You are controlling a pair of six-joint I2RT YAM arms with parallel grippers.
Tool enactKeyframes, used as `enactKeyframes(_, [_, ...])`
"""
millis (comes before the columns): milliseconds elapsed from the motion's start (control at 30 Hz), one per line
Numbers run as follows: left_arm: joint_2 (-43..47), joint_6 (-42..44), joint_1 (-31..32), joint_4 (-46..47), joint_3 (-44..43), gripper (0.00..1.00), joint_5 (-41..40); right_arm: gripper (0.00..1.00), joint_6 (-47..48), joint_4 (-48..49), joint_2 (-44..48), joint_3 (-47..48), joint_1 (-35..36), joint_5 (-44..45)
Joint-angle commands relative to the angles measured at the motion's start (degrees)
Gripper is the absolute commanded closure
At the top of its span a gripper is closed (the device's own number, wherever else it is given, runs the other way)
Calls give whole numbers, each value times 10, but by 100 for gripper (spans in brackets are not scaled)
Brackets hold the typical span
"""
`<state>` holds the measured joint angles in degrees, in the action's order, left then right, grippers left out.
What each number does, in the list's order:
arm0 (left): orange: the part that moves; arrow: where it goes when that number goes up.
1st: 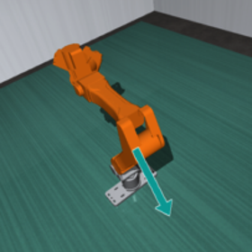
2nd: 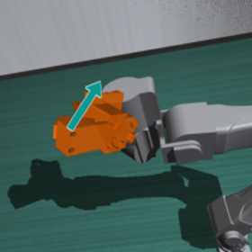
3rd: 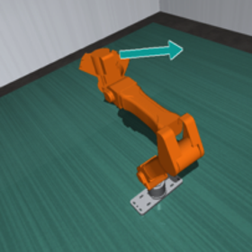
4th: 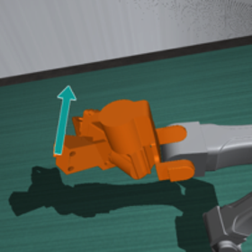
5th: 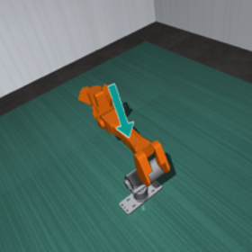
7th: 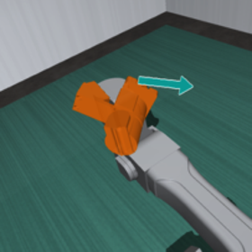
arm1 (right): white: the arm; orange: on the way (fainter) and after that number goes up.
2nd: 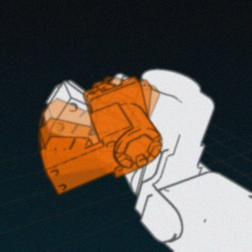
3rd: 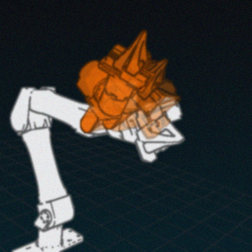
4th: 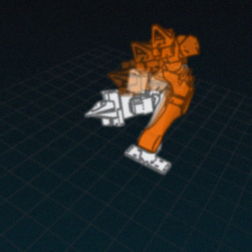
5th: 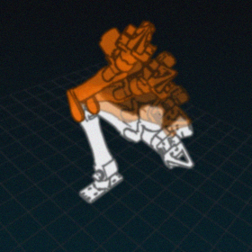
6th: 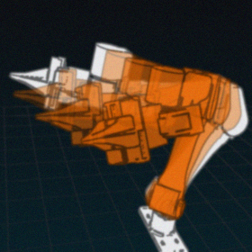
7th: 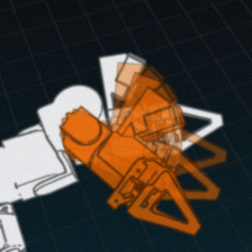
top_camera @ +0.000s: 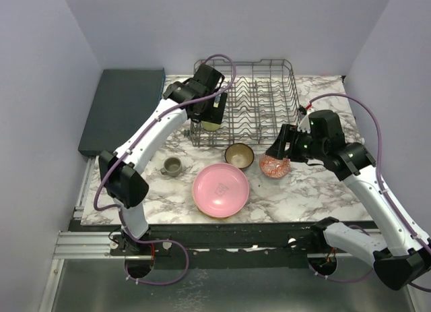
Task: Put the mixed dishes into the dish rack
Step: Pick up the cup at the center of the board.
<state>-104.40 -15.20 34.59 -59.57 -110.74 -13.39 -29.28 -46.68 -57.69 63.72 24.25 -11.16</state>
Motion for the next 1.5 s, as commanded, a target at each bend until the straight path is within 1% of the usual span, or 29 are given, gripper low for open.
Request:
enactKeyframes(0, [62,-28,2,27,68,1,-16,28,7,-20,9,13,-2,26])
enactKeyframes(267, [163,-43,2,56,206,1,-43,29,7,-12,-24,32,-2,20])
enactKeyframes(433, [207,-44,-9,61,271,1,-53,34,12,0,-57,50,-2,-53])
enactKeyframes(533, [229,-50,-35,70,306,1,-36,37,-3,24,-68,44,-1,-91])
enactKeyframes(600, [241,-49,-66,77,327,1,-16,39,-14,39,-77,37,-1,-110])
enactKeyframes(733, [260,-41,-127,91,364,2,21,41,-28,46,-98,38,12,-112])
enactKeyframes(933, [270,-49,-156,100,407,5,15,44,-46,58,-139,57,62,-89])
enactKeyframes(1000, [264,-53,-159,99,414,8,8,44,-51,64,-154,63,78,-84])
enactKeyframes(1100, [258,-61,-161,98,430,14,17,44,-54,67,-173,71,96,-77])
enactKeyframes(1233, [240,-73,-162,100,457,17,20,45,-56,72,-177,69,102,-74])
enactKeyframes(1400, [210,-78,-163,110,474,25,20,45,-58,75,-176,60,102,-76])
enactKeyframes(1467, [201,-78,-163,113,476,27,20,45,-58,75,-174,56,103,-77])
